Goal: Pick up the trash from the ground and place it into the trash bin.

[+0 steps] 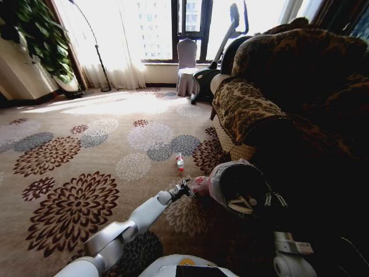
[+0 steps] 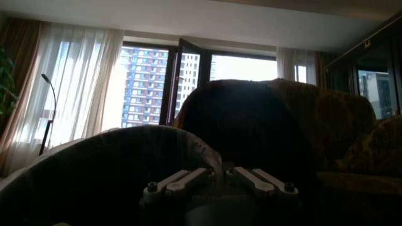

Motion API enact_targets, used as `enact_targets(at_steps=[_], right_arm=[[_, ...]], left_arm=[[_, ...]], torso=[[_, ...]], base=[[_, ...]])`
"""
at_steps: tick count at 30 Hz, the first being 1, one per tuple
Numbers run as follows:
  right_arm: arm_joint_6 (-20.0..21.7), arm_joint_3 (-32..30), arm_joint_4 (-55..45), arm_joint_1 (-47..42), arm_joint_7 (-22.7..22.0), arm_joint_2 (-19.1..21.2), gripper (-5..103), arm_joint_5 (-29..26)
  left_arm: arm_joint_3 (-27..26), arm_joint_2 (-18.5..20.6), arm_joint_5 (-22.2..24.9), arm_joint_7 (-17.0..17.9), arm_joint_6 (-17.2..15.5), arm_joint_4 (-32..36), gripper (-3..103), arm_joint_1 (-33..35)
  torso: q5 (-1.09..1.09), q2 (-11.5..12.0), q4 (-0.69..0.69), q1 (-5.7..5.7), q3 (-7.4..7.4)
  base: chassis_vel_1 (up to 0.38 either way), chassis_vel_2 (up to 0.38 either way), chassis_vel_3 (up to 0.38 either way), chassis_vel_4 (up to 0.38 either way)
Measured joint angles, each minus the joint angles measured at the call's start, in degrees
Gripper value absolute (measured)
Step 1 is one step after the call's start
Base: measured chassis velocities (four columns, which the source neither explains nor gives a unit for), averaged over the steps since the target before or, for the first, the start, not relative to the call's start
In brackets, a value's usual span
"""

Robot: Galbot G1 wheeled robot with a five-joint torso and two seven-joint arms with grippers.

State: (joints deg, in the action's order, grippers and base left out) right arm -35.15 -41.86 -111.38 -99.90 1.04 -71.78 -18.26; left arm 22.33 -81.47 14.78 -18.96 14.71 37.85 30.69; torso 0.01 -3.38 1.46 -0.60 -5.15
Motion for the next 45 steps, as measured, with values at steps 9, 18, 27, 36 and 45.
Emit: enact_targets(at_steps=[9, 18, 27, 36, 45], right_arm=[[-0.58, -0.80, -0.23, -1.71, 0.00, -0.26, 0, 0.02], [-0.39, -0.33, -0.48, -0.98, 0.00, 0.01, 0, 0.02], [-0.19, 0.01, -0.48, -0.67, 0.00, 0.00, 0, 0.01], [-0.08, 0.45, -0.05, 0.24, -0.01, 0.10, 0, -0.01], [0.92, 2.15, 1.20, 3.72, 0.00, 1.42, 0, -0.20]], left_arm=[[-2.29, -6.40, -2.06, -1.89, 1.50, -7.46, 94, -1.51], [-5.52, -7.27, -2.61, -1.77, 1.25, -8.33, 64, -0.98], [-7.13, -5.48, -2.20, -1.64, 1.08, -6.34, 31, 0.63], [-8.01, 0.29, 0.34, -2.20, -1.67, 4.13, 2, 4.61], [-15.15, 8.47, 3.08, -3.68, -4.04, 19.12, 0, 12.45]], torso=[[0.00, 0.00, 0.02, 0.00, 0.00], [-0.02, 0.00, 0.03, 0.00, 0.00], [-0.01, 0.00, 0.03, 0.00, 0.00], [0.00, 0.00, 0.02, 0.00, 0.00], [-0.02, 0.00, 0.02, 0.00, 0.00]], base=[[0.000, 0.000, 0.000, 0.000], [0.000, 0.000, 0.000, 0.000], [0.000, 0.000, 0.000, 0.000], [0.000, 0.000, 0.000, 0.000], [0.000, 0.000, 0.000, 0.000]])
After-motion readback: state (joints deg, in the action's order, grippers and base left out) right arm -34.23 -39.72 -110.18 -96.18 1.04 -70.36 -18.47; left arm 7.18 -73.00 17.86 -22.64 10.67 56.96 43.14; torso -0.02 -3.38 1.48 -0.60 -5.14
